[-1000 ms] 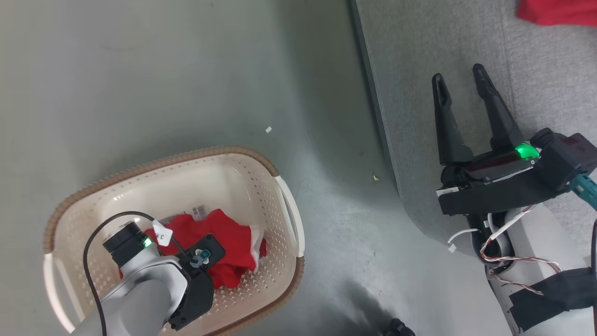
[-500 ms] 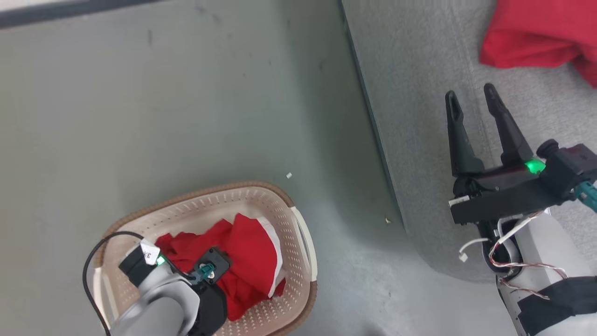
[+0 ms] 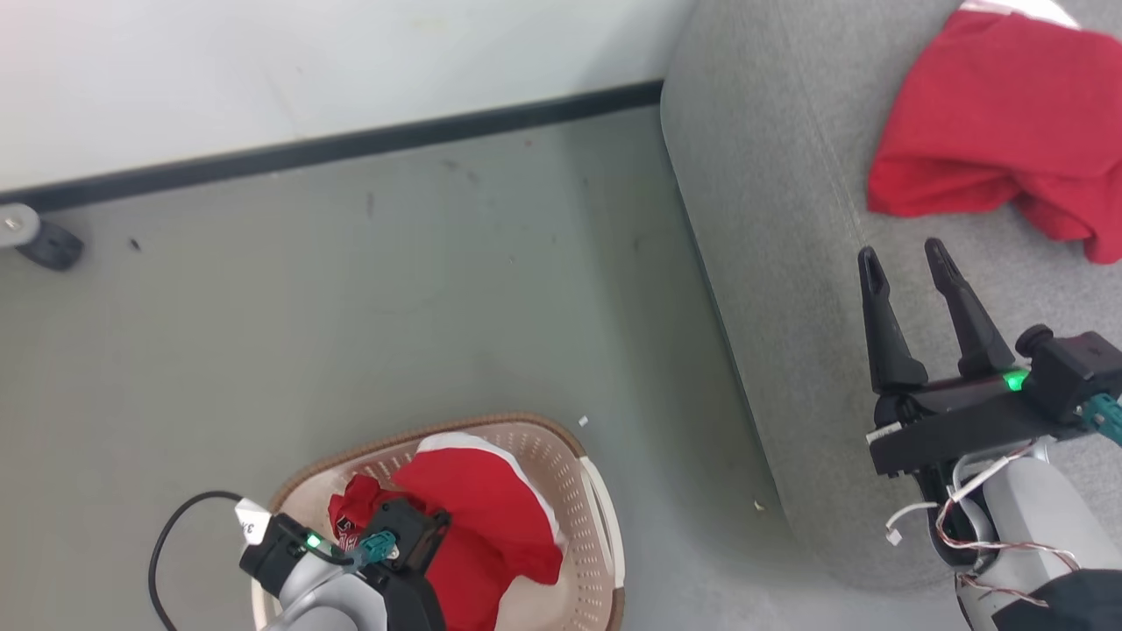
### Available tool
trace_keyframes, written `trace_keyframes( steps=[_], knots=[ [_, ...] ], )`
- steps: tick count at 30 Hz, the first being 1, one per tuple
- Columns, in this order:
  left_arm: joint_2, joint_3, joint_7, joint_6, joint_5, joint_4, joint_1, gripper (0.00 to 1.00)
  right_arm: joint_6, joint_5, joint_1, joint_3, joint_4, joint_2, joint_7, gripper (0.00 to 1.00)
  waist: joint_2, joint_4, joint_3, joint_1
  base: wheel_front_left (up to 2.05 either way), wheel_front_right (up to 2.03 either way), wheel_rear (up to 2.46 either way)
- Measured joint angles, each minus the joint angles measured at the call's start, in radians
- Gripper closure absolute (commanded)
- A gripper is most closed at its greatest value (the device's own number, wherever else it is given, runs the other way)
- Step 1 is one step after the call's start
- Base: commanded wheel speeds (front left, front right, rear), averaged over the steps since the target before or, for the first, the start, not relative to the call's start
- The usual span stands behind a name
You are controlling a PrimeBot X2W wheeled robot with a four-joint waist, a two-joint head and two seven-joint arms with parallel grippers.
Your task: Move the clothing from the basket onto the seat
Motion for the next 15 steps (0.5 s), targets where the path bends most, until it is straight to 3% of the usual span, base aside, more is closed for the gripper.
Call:
trace_keyframes(
  steps=[15],
  knots=[
    [0.03, 0.082, -0.001, 0.0, -0.183, -0.209, 0.105, 1.0, 0.003, 0.021, 0.108, -0.016, 0.016, -0.031, 0.0, 0.0, 0.0, 0.064, -0.201, -0.0001, 0.0, 0.0, 0.0]
  ],
)
